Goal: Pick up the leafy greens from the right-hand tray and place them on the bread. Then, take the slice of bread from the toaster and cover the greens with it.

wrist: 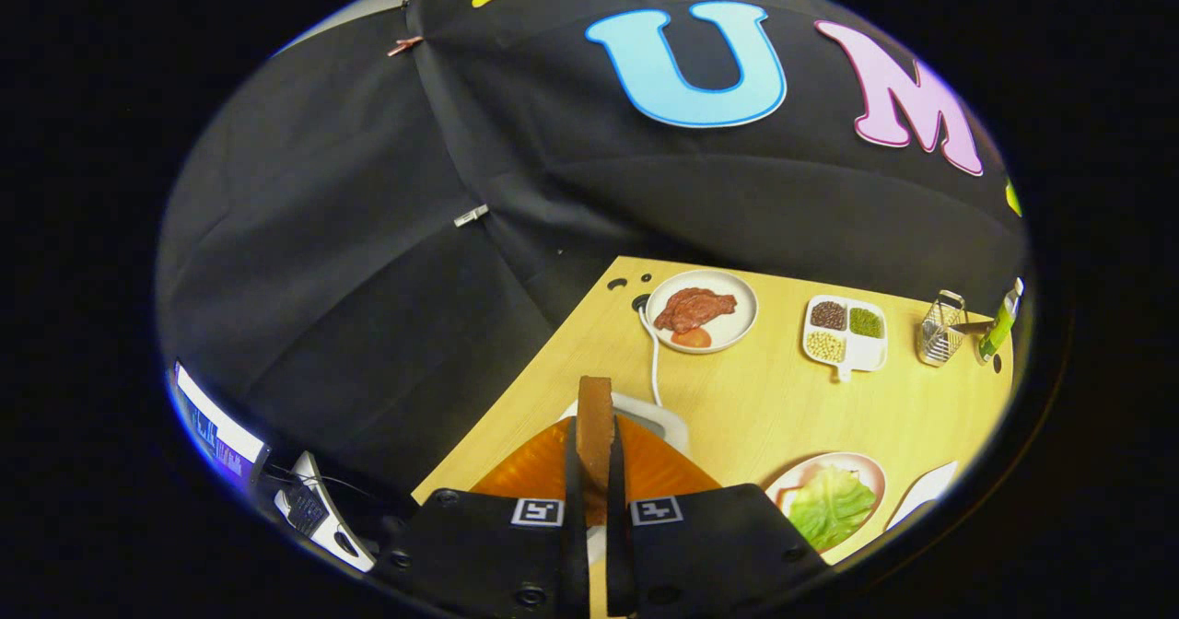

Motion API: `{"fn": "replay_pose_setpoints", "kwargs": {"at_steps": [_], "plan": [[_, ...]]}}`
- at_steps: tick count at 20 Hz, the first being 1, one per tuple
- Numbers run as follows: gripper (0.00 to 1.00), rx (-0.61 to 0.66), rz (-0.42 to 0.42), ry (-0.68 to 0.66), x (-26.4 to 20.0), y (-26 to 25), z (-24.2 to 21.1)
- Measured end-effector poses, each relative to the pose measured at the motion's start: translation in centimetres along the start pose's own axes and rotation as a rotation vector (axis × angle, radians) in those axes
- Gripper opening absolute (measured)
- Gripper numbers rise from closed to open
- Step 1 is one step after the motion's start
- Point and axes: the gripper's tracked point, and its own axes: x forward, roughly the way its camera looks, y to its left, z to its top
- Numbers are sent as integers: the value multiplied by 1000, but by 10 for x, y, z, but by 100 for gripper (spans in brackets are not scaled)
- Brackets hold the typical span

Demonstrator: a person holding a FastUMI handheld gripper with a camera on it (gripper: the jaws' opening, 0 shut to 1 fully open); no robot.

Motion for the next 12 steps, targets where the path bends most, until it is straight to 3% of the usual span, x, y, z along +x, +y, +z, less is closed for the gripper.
{"fn": "replay_pose_setpoints", "kwargs": {"at_steps": [5,12], "plan": [[12,60,-60,-47,-27,-62,7],[11,234,-148,-9,-40,-149,-41]]}}
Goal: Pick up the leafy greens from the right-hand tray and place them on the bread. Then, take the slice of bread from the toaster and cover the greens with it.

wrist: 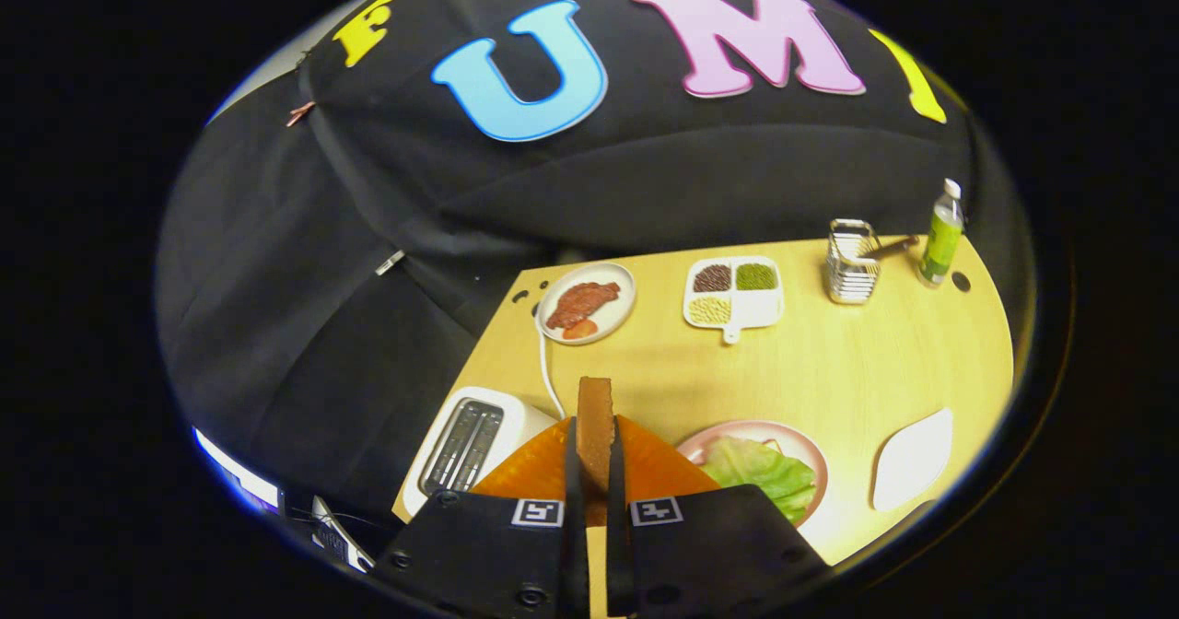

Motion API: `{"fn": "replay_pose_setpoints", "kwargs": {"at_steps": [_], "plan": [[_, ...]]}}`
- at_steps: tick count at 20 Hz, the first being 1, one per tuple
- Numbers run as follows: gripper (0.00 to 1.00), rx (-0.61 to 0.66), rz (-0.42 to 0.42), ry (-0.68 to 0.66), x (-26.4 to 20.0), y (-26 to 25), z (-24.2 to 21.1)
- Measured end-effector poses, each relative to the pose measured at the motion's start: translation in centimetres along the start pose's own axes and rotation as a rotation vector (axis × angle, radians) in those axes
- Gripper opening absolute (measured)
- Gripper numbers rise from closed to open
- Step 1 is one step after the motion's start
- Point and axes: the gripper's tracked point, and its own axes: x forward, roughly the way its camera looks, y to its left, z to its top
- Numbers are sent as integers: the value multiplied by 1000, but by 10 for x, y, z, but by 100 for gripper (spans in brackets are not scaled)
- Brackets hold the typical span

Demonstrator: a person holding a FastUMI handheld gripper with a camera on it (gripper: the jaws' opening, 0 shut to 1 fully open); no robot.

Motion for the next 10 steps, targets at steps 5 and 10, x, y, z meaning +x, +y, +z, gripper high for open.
{"fn": "replay_pose_setpoints", "kwargs": {"at_steps": [5,10], "plan": [[12,34,-37,42,13,-53,-31],[12,124,-51,97,25,-95,-64]]}}
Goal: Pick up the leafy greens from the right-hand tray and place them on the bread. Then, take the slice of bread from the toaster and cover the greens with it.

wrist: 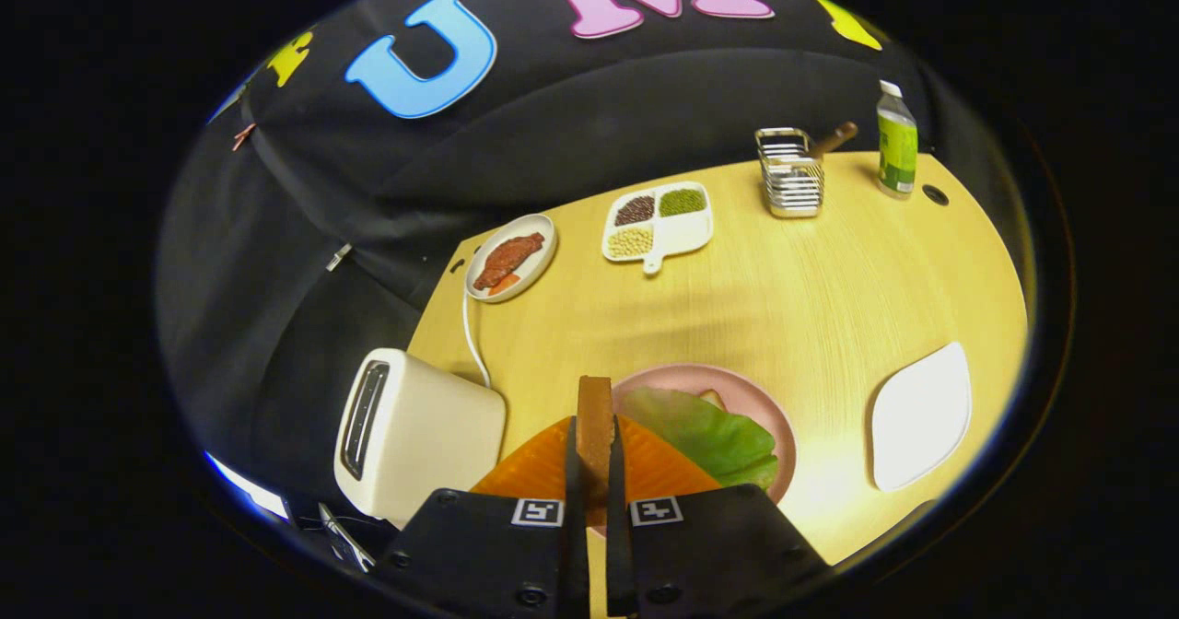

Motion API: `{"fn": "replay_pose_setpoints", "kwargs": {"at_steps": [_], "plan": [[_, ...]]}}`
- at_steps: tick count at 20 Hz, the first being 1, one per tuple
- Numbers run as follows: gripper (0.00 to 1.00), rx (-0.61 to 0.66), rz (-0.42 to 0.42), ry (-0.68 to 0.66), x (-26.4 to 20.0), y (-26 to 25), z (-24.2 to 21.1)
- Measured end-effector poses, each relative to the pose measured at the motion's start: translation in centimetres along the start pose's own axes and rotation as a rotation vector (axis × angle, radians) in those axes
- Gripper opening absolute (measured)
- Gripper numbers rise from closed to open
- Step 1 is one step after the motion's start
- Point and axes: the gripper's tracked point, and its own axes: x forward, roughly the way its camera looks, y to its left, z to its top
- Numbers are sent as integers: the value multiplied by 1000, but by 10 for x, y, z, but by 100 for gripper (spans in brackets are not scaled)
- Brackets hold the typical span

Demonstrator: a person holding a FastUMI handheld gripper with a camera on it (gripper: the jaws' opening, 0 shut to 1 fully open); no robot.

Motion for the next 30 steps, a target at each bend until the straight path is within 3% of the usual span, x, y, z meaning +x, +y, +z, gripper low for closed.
{"fn": "replay_pose_setpoints", "kwargs": {"at_steps": [7,9,12,16,19,25,30], "plan": [[12,44,-65,-8,11,-47,-8],[21,-2,-104,-7,10,-56,-11],[44,-77,-160,-5,9,-70,-15],[94,-151,-210,-52,-7,-79,-11],[100,-170,-226,-110,-29,-77,-2],[99,-216,-272,-281,-104,-74,39],[98,-304,-299,-498,-188,-57,84]]}}
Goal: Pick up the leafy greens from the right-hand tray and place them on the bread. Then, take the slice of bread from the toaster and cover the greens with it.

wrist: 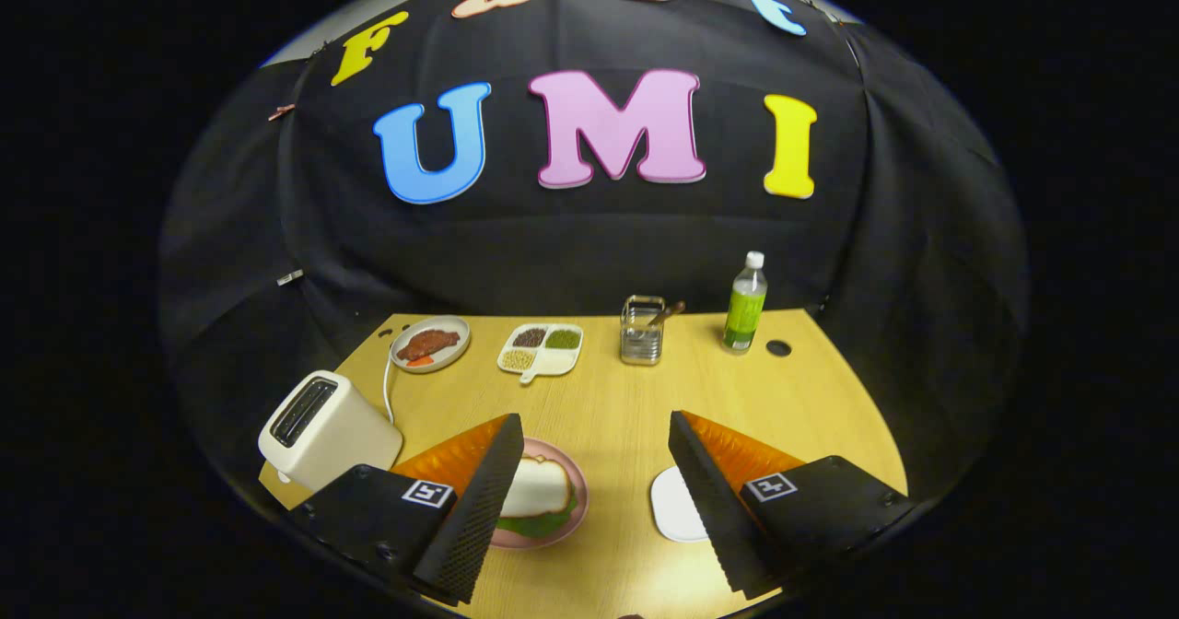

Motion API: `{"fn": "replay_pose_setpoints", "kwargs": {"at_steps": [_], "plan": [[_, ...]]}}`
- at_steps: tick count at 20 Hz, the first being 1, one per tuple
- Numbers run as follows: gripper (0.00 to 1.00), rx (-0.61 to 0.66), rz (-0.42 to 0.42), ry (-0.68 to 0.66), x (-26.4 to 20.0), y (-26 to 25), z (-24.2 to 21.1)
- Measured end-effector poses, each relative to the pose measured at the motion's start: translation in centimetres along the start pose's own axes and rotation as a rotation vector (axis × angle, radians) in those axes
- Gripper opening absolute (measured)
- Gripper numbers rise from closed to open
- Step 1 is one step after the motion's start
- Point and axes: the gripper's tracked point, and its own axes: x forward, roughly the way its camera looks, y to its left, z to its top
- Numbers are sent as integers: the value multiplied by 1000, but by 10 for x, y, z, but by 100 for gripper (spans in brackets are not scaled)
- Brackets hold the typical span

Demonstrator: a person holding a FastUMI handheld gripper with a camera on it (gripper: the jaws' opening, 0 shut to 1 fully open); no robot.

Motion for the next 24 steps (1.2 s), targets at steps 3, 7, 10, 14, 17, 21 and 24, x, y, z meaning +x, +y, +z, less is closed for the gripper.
{"fn": "replay_pose_setpoints", "kwargs": {"at_steps": [3,7,10,14,17,21,24], "plan": [[99,-24,-26,-105,-35,-12,38],[98,-1,-47,-242,-83,-25,73],[98,-15,-79,-276,-109,-48,70],[98,40,-83,-285,-120,-63,65],[98,-62,-69,-275,-108,-79,65],[98,-72,-9,-274,-101,-70,71],[98,-86,35,-252,-92,-66,68]]}}
